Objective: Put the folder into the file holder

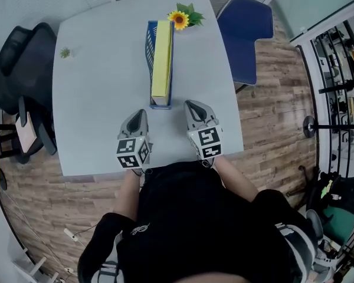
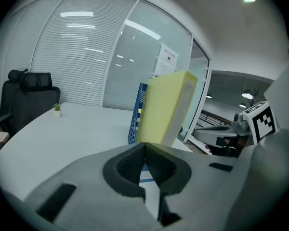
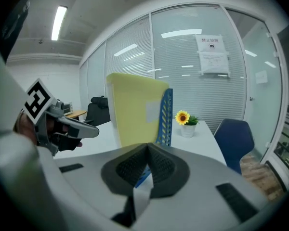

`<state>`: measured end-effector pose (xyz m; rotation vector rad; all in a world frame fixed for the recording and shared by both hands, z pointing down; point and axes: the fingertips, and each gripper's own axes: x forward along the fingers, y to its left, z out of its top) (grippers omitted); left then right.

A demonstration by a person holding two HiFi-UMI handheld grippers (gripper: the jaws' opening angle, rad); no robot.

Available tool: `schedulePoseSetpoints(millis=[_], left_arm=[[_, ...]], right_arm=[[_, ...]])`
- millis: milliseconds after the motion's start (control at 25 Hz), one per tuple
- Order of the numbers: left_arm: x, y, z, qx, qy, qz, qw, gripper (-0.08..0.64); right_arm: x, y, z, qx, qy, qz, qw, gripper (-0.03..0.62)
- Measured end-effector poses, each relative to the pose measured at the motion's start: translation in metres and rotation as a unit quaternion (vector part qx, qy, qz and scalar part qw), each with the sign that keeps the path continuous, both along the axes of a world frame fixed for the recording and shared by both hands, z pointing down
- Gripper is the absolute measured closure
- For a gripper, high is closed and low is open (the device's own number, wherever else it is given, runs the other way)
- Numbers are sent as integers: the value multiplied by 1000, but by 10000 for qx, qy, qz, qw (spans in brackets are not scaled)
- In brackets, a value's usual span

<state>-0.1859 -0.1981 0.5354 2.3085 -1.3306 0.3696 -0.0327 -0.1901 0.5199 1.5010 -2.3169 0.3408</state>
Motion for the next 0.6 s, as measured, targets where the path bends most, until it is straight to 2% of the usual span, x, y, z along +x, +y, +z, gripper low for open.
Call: schedulePoseSetpoints(millis=[240,600], left_arm=[[-11,-22,-54,745,28,-48,9972,563],[-22,-47,-136,1681,-10,-37,9858,563]], right_arm=[[6,-19,-49,581,43,219,9981,588],[5,-35,-118,1321,18,397,9904,588]])
